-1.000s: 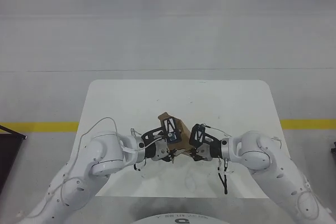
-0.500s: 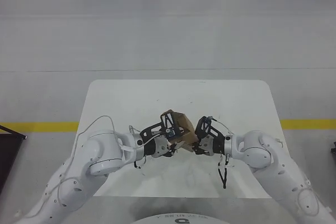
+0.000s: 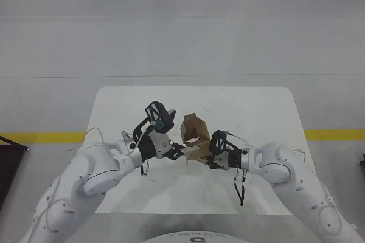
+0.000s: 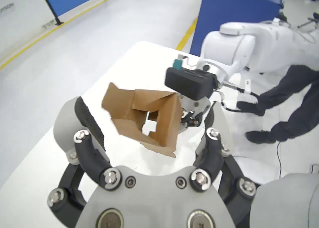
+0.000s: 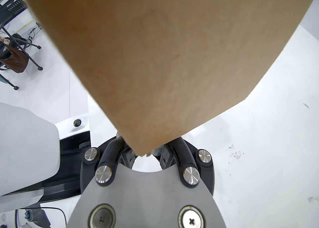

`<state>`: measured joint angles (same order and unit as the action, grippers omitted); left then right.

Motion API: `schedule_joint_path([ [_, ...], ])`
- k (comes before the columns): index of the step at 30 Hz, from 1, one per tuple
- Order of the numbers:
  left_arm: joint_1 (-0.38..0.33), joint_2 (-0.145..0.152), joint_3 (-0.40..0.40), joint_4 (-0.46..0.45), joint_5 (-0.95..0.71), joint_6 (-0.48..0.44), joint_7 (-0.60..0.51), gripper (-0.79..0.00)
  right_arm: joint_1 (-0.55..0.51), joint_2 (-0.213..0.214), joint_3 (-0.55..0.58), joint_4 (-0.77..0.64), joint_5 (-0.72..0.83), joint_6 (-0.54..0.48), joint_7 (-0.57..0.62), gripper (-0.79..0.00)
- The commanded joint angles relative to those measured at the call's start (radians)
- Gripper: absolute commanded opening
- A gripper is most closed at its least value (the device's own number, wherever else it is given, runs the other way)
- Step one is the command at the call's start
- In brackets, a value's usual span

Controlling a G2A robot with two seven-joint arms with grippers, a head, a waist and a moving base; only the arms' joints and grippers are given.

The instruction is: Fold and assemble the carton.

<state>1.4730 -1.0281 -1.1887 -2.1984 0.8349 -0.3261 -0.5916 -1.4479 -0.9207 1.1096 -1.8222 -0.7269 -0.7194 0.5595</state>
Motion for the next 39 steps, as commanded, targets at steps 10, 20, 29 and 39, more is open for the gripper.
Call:
schedule_joint_path([
  [10, 0.055, 0.001, -0.108, 0.183, -0.438, 0.045, -0.012, 0.000, -0.022, 0.003, 0.017, -0.008, -0.069, -0.057, -0.106, -0.785],
  [20, -0.007, -0.007, -0.053, 0.272, -0.491, 0.030, -0.056, 0.000, -0.020, 0.004, 0.011, -0.009, -0.089, -0.078, -0.124, -0.785],
  [29, -0.063, -0.012, -0.011, 0.307, -0.507, -0.016, -0.094, 0.000, -0.013, 0.004, 0.004, -0.009, -0.088, -0.076, -0.116, -0.785],
  [39, -0.091, -0.016, 0.020, 0.331, -0.493, 0.049, -0.116, 0.000, -0.008, 0.005, 0.000, -0.017, -0.101, -0.083, -0.118, -0.785],
])
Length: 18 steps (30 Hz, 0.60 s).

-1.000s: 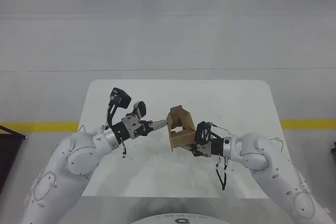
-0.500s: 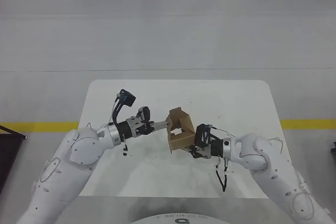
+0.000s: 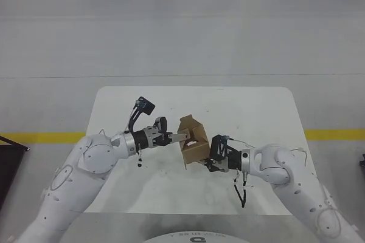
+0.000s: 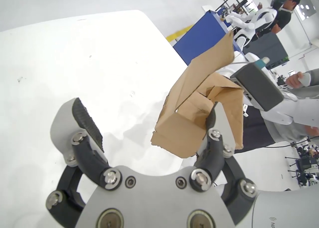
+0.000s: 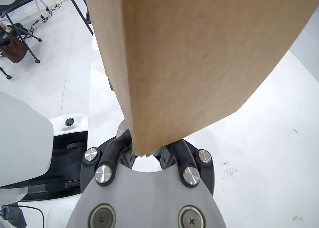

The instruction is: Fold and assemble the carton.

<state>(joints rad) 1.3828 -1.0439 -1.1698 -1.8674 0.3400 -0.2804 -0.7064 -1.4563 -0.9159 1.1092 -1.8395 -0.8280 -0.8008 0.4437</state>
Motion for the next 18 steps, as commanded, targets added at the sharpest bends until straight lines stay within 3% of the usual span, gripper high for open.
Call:
schedule_joint_path([
  [1, 0.000, 0.000, 0.000, -0.003, 0.000, 0.002, 0.003, 0.000, -0.001, 0.000, -0.001, 0.002, 0.004, -0.004, -0.006, -0.785],
  [8, 0.028, 0.009, -0.082, -0.064, 0.024, -0.057, 0.094, 0.000, 0.002, 0.002, 0.002, 0.001, -0.019, -0.002, 0.002, -0.785],
  [13, 0.057, 0.018, -0.147, -0.098, 0.095, -0.006, 0.102, 0.000, 0.000, 0.003, -0.001, -0.005, -0.041, -0.009, 0.001, -0.785],
  [18, 0.028, 0.018, -0.133, -0.116, 0.135, 0.019, 0.048, 0.000, 0.007, 0.004, -0.016, -0.008, -0.026, -0.036, 0.022, -0.785],
])
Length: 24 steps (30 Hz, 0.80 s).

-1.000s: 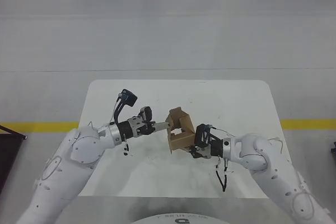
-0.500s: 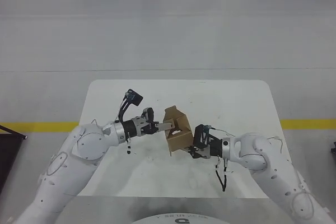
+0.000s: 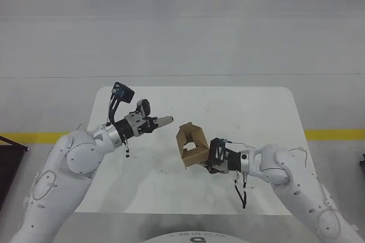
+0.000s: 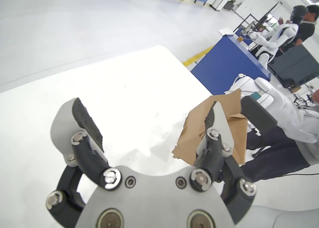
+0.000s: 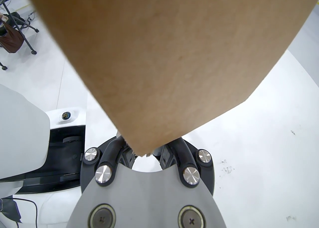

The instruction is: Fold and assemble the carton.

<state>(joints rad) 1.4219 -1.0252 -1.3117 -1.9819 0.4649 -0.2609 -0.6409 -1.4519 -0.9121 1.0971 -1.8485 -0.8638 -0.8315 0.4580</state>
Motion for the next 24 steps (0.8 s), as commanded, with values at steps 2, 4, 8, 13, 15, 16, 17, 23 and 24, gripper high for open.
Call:
schedule_joint_path([
  [2, -0.028, -0.002, 0.025, 0.001, 0.017, 0.001, -0.032, 0.000, 0.009, 0.000, -0.015, 0.004, 0.031, -0.022, 0.031, -0.785],
  [4, -0.052, -0.004, 0.049, 0.013, 0.017, -0.005, -0.052, 0.000, 0.024, 0.000, -0.032, 0.006, 0.046, -0.021, 0.085, -0.785],
  [8, -0.086, -0.006, 0.084, 0.029, 0.022, -0.045, -0.101, 0.000, 0.047, -0.001, -0.054, 0.011, 0.091, 0.000, 0.144, -0.785],
  [13, -0.105, -0.004, 0.104, 0.041, 0.035, -0.073, -0.142, 0.000, 0.060, 0.000, -0.058, 0.021, 0.119, 0.023, 0.167, -0.785],
  [15, -0.110, -0.004, 0.112, 0.044, 0.041, -0.079, -0.159, 0.000, 0.062, 0.001, -0.058, 0.021, 0.124, 0.027, 0.170, -0.785],
  [16, -0.112, -0.004, 0.117, 0.044, 0.041, -0.082, -0.166, 0.000, 0.064, 0.001, -0.058, 0.021, 0.127, 0.028, 0.171, -0.785],
  [17, -0.115, -0.004, 0.121, 0.045, 0.040, -0.085, -0.171, 0.000, 0.065, 0.001, -0.058, 0.022, 0.129, 0.032, 0.173, -0.785],
  [23, -0.136, -0.004, 0.153, 0.047, 0.040, -0.124, -0.203, 0.000, 0.071, 0.003, -0.061, 0.051, 0.213, 0.027, 0.179, -0.785],
  [24, -0.139, -0.004, 0.155, 0.049, 0.041, -0.128, -0.202, 0.000, 0.073, 0.003, -0.063, 0.061, 0.240, 0.036, 0.195, -0.785],
])
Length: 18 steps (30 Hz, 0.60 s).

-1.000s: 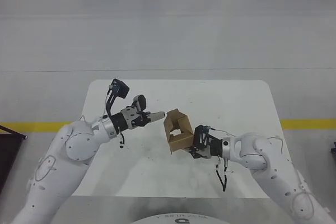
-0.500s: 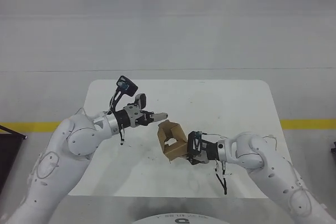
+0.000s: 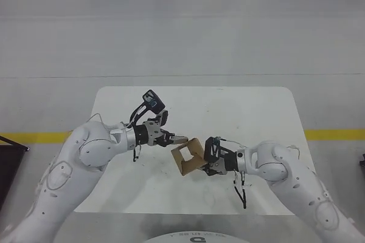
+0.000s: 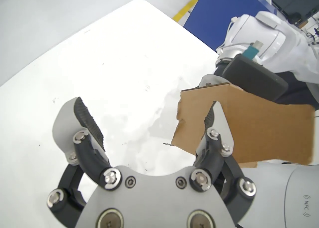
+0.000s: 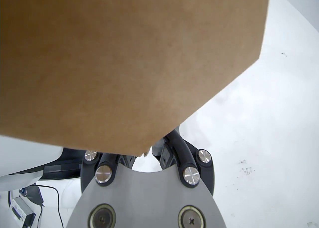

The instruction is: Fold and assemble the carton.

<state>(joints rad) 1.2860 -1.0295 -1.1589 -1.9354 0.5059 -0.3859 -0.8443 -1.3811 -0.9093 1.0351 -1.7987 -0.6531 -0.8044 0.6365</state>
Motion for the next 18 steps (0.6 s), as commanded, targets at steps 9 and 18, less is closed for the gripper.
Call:
schedule_joint_path([
  [9, 0.003, 0.002, 0.002, 0.001, -0.017, -0.031, 0.026, 0.000, 0.051, 0.007, -0.026, 0.074, 0.267, 0.018, 0.169, -0.785],
  [18, -0.015, 0.001, 0.032, 0.004, -0.034, -0.060, 0.032, 0.000, 0.118, 0.004, -0.078, 0.130, 0.409, 0.105, 0.314, -0.785],
])
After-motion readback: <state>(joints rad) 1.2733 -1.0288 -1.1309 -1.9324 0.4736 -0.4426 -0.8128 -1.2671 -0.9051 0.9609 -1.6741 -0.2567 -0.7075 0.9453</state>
